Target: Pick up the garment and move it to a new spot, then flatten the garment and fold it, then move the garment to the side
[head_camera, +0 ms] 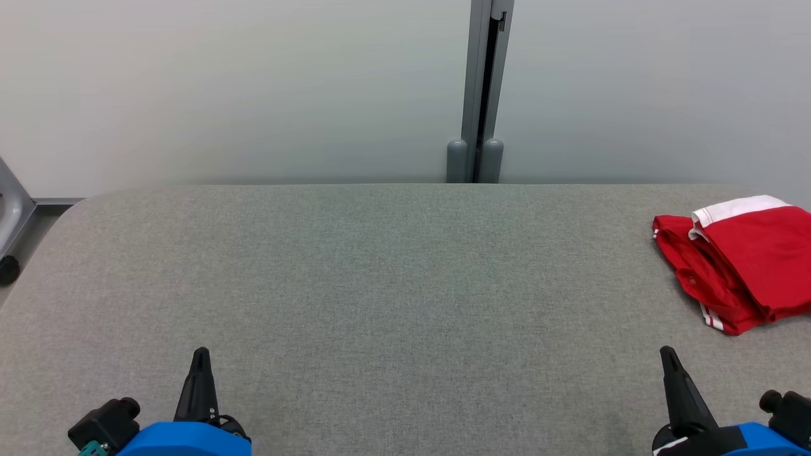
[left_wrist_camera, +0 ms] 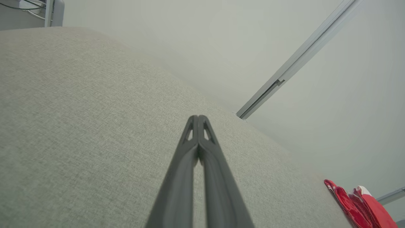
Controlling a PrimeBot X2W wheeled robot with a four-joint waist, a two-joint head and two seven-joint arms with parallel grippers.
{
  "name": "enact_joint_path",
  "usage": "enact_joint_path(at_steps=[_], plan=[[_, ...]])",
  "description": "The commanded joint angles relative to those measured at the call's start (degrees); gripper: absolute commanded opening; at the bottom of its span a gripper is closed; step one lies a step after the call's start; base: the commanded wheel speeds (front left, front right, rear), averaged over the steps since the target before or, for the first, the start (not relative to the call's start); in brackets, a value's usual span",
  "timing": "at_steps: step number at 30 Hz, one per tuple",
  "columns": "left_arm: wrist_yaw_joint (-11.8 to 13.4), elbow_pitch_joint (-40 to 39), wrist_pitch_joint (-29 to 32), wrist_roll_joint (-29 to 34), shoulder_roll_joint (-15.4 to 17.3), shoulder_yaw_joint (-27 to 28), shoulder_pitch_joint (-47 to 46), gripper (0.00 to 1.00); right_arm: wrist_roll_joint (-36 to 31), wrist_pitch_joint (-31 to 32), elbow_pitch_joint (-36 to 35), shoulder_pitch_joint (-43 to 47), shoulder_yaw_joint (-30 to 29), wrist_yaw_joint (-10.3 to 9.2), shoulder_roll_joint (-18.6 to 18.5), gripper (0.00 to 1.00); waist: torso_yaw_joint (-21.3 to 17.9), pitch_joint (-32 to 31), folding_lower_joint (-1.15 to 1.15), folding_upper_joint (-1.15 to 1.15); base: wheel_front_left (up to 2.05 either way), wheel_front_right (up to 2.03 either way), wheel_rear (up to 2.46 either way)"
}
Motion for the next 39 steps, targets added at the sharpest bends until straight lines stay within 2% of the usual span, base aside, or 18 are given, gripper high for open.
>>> enact_joint_path(at_steps=[1,20,39], plan=[[-0.3,-1.0,0.5,-2.1,0.0,0.6,-2.2,0.00,2.2,0.4,-0.5,-1.7,-0.3,0.00,-0.2,0.00,0.0,0.0,0.00,-0.01,0.00,0.00,0.00],[-1.4,-1.7,4.5,-16.7,-0.5,3.1,-3.7,0.00,17.4,3.2,0.7,-4.3,-0.9,0.01,-0.3,0.00,-0.5,0.5,0.00,-0.01,0.00,0.00,0.00],[-2.2,-2.1,7.7,-28.2,-1.0,5.0,-4.9,0.00,29.2,5.4,1.7,-6.2,-1.3,0.02,-0.3,0.00,-0.9,0.9,0.00,-0.01,0.00,0.00,0.00]])
